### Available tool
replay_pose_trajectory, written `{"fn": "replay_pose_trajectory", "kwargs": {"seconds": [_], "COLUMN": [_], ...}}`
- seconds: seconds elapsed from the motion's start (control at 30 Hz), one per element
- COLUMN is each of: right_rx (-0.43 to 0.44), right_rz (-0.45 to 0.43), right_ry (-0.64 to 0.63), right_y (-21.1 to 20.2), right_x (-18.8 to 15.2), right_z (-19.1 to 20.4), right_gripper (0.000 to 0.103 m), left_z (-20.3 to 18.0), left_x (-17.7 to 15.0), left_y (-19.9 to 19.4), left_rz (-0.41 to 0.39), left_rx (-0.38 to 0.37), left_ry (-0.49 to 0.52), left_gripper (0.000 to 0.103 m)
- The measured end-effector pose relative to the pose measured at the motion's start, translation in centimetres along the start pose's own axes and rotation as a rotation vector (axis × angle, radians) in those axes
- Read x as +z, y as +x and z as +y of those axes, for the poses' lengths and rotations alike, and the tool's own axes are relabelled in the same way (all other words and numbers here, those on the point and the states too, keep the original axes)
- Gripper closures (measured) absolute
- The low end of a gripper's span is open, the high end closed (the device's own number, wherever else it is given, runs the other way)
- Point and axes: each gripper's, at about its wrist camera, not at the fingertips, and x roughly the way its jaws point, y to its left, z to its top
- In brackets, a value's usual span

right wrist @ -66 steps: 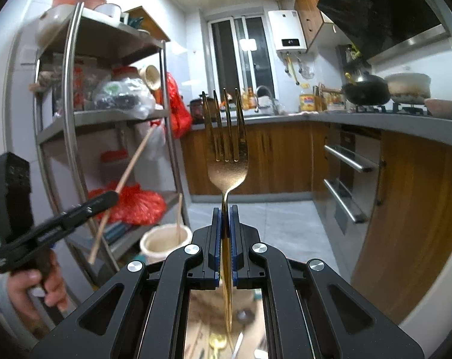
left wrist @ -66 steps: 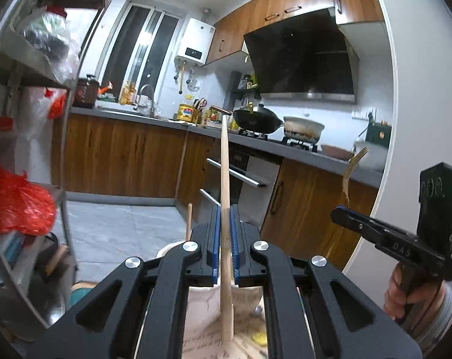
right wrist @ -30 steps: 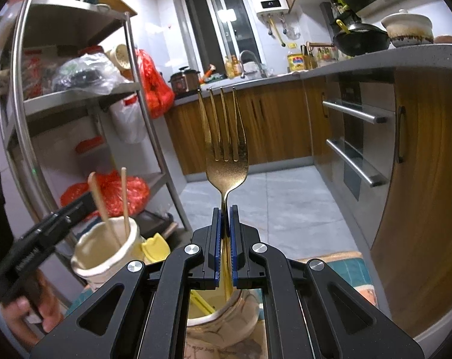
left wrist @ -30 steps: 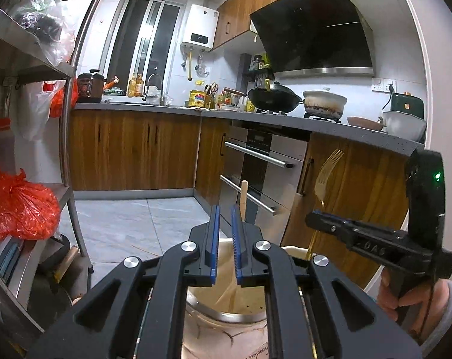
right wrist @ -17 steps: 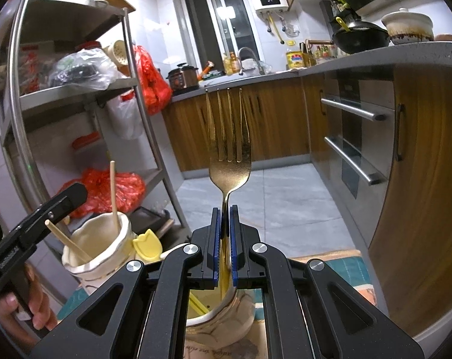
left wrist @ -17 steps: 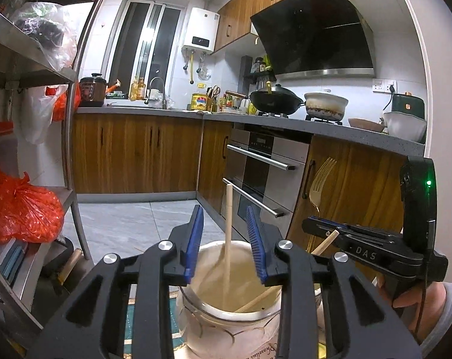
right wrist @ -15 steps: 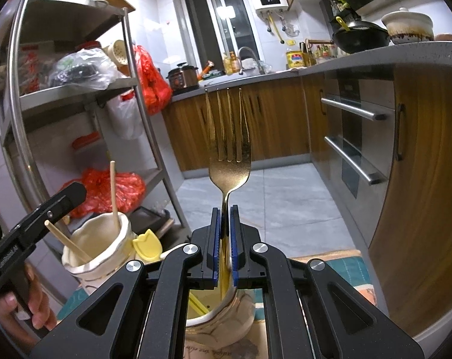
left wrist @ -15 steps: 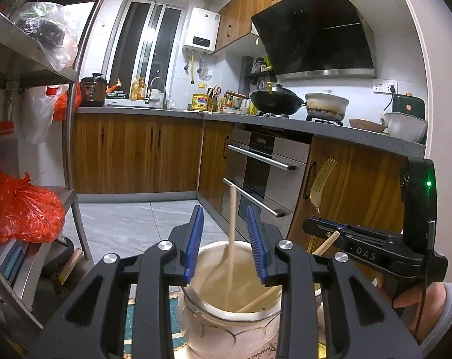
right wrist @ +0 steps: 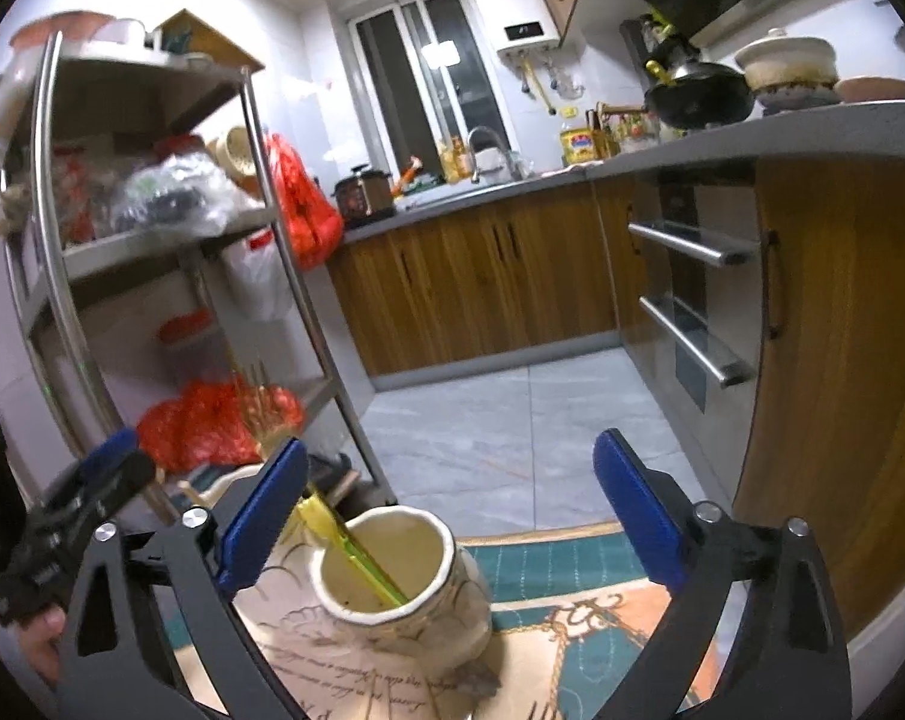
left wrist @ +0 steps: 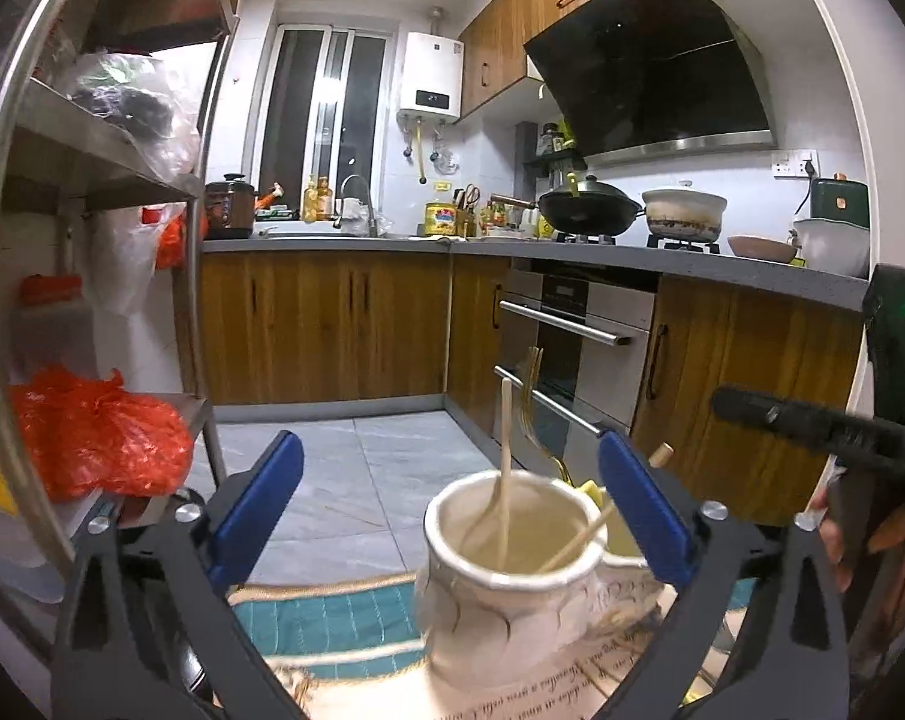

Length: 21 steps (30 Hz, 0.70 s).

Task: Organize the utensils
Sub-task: 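Lower the left tool to a chopstick while the right tool grasps the silver fork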

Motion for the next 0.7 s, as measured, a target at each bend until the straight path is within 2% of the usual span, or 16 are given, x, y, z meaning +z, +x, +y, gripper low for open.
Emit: {"fn": "replay_pose_trajectory", "kwargs": {"seconds": [0.27, 0.47, 0.7], "right_rx": [-0.043, -0.087, -0.147], "right_rz": [0.008, 0.063, 0.152], "right_ry": [-0.053, -0.053, -0.009], "right_y": [-3.8, -5.3, -5.9], "right_x": [-1.2, -3.3, -5.7], "right_z": [0.1, -0.7, -2.7], "right_gripper": [0.005, 0.005, 0.005], "left_z": [-0.6, -2.0, -3.9], "left_x": [-1.3, -3.6, -6.6], "left_y": [-3.0, -4.6, -4.4], "left_rz": [0.075, 0.152, 0.286], "left_rx": [-0.03, -0.025, -0.029], "left_ry": [-0.046, -0.052, -0.064], "left_gripper": [0.006, 0.006, 0.006]}}
